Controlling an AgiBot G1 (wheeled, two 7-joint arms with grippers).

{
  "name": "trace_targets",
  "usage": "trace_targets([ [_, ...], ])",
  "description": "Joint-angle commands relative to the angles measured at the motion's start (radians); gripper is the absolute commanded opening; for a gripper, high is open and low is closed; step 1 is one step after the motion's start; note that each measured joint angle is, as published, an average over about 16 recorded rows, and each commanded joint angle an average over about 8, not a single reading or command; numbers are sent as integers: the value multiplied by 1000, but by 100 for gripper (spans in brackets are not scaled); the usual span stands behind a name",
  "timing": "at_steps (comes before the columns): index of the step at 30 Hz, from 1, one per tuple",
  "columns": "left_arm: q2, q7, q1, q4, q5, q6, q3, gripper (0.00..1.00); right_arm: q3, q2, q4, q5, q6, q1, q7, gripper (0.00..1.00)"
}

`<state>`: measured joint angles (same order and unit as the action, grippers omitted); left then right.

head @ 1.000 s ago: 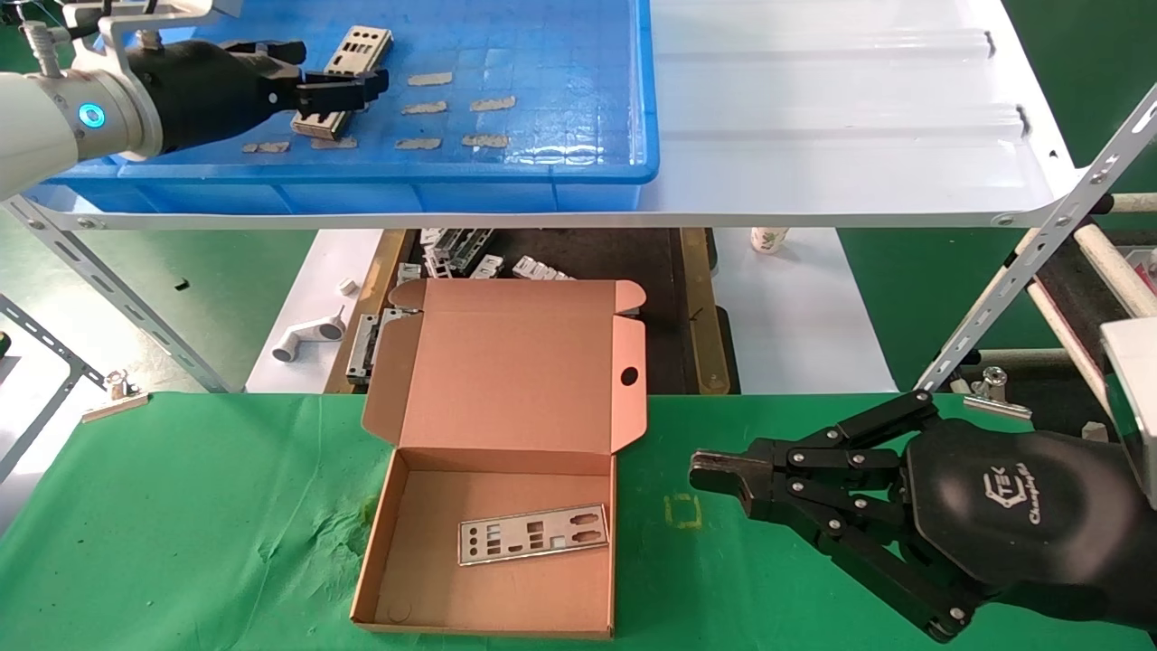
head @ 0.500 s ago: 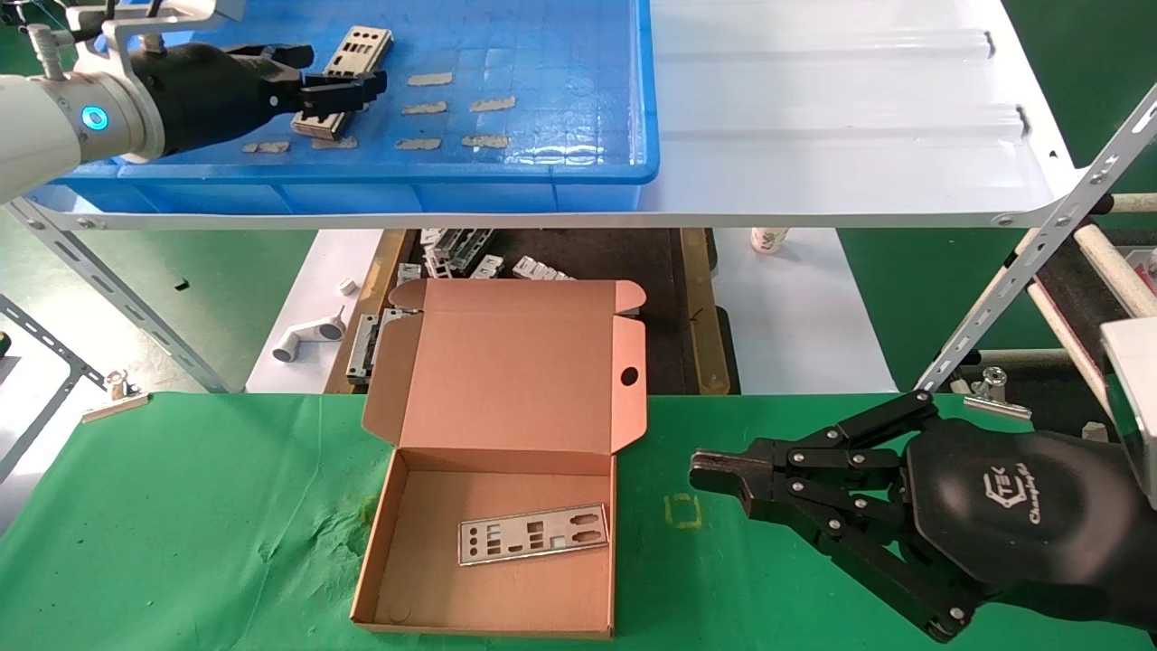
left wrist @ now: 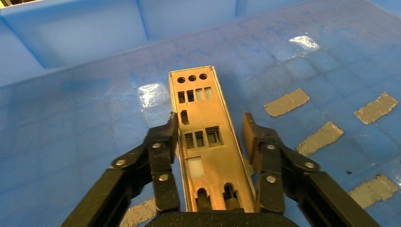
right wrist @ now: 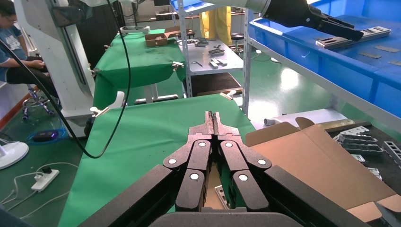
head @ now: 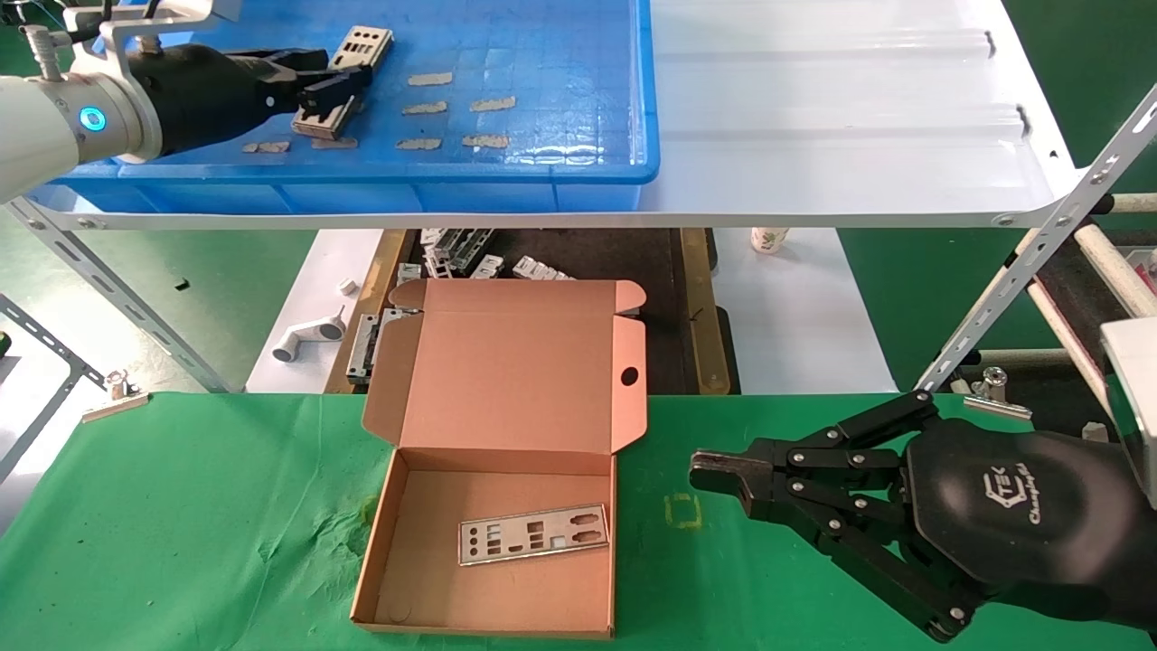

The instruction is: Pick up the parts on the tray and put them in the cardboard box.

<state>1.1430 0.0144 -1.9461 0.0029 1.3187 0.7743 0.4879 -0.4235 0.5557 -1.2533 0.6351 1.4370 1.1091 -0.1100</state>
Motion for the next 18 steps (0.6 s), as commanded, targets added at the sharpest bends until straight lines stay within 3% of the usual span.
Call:
trace_targets([
  [1,0,0,1,0,1,-1,1,0,0,0,0,0,0,0,0,0],
  [18,-8,15,-14,-19,-15,14,-11,0,0,0,0,0,0,0,0,0],
])
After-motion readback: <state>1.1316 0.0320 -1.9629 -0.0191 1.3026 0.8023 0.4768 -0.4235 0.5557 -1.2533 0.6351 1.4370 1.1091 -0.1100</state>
